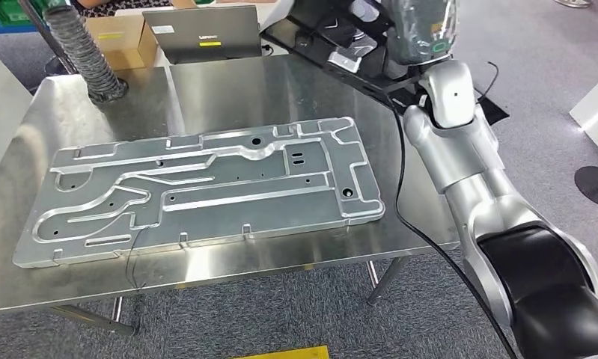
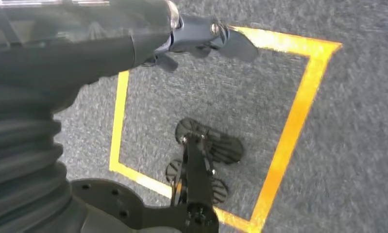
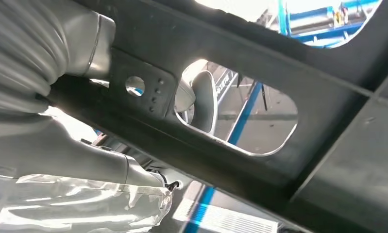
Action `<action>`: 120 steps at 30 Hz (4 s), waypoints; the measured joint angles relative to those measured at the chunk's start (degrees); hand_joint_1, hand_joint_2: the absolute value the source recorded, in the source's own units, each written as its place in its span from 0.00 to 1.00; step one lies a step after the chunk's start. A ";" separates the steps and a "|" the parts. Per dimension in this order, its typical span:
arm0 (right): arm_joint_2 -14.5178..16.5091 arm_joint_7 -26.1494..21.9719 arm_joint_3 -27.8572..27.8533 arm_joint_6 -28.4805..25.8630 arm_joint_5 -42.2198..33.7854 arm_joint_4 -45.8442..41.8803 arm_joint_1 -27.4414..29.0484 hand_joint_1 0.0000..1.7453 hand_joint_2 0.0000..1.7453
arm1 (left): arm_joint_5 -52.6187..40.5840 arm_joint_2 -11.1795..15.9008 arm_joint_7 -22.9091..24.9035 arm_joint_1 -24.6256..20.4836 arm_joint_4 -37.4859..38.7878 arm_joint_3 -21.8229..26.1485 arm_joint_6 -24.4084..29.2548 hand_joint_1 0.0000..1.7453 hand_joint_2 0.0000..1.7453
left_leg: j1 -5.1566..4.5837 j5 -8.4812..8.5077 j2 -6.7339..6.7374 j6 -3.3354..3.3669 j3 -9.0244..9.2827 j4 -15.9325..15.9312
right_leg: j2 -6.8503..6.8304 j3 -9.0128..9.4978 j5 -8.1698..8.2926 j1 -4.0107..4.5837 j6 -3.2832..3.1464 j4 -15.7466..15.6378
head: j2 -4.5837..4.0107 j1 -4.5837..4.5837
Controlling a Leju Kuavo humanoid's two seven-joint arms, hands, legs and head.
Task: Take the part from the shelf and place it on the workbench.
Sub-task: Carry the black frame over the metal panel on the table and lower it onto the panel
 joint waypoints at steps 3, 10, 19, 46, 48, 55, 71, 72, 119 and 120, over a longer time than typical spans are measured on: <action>2.82 2.50 2.71 0.00 5.70 6.43 -2.34 1.00 1.00 | -0.09 0.02 -0.30 -0.03 0.00 0.00 0.05 0.00 1.00 | 0.36 -4.39 0.10 -0.78 -5.06 10.29 | 0.06 0.32 -0.14 0.07 -0.54 -0.09 | 0.00 -0.01; 5.88 4.66 6.04 0.49 8.08 13.26 -4.19 1.00 1.00 | -0.20 0.08 -0.69 0.03 0.00 -0.01 -0.05 0.00 1.00 | 0.28 2.86 0.10 -0.10 0.38 -2.30 | -0.06 0.85 -1.16 0.39 0.47 0.43 | 0.01 -0.01; 7.73 9.91 19.08 4.19 8.53 22.46 -3.80 1.00 1.00 | -0.28 0.04 -3.49 0.02 0.00 -0.08 -0.36 0.00 1.00 | 0.37 2.75 0.12 2.27 1.34 -3.68 | -0.13 -6.38 -7.97 0.17 2.31 15.42 | 0.00 0.02; 10.00 10.22 23.29 7.75 5.94 29.26 3.93 0.00 0.00 | -3.14 -0.35 -3.95 -0.82 0.07 -3.01 -1.24 0.00 0.00 | 0.92 2.29 0.16 1.57 2.55 -3.78 | 0.29 0.73 -2.41 0.10 2.39 1.93 | 0.00 0.01; 9.86 10.07 23.18 7.46 5.77 29.44 4.47 0.00 0.00 | -3.19 -0.40 -3.94 -0.89 0.07 -3.07 -1.16 0.00 0.00 | 0.81 2.48 0.15 1.91 2.23 -3.78 | 0.14 -2.60 -6.28 0.08 2.57 8.99 | 0.00 0.02; 9.82 9.57 21.87 5.75 5.66 29.67 5.18 0.00 0.00 | -3.13 -0.87 -3.23 -0.99 0.10 -3.55 -0.78 0.00 0.00 | -0.01 2.53 -0.09 1.86 1.82 -3.50 | -0.02 0.67 -1.42 0.86 0.65 2.18 | 0.01 0.01; 7.94 10.29 15.22 11.02 4.41 29.54 1.90 0.00 0.00 | -2.72 -1.04 -4.05 -1.05 0.13 -4.05 -1.22 0.00 0.00 | 0.69 2.09 0.16 -0.35 1.40 -1.97 | -0.18 2.14 -1.26 0.60 0.37 -0.49 | 0.01 0.00; 7.43 10.26 14.67 12.31 4.21 29.55 1.40 0.00 0.00 | -2.68 -1.05 -4.17 -1.05 0.13 -4.07 -1.31 0.00 0.00 | 0.60 1.94 0.10 0.01 1.77 -2.83 | -0.18 1.96 -1.31 0.72 0.66 -0.38 | 0.01 0.00; 5.32 -31.35 -36.05 -0.74 -39.33 -47.45 41.09 0.00 0.00 | 2.58 -1.56 -6.65 0.31 0.15 -2.84 -5.17 0.00 0.00 | 0.24 1.64 -1.04 1.40 2.49 -3.47 | -0.55 2.10 -1.36 1.24 0.97 -0.60 | 0.01 0.02; 5.35 -31.36 -36.89 -0.73 -40.41 -51.21 45.14 0.00 0.00 | 2.91 -1.55 -6.67 0.50 0.15 -2.46 -5.18 0.00 0.00 | 0.26 1.45 -0.96 1.11 2.57 -3.44 | -0.59 2.28 -1.30 1.09 0.69 -0.79 | 0.01 0.02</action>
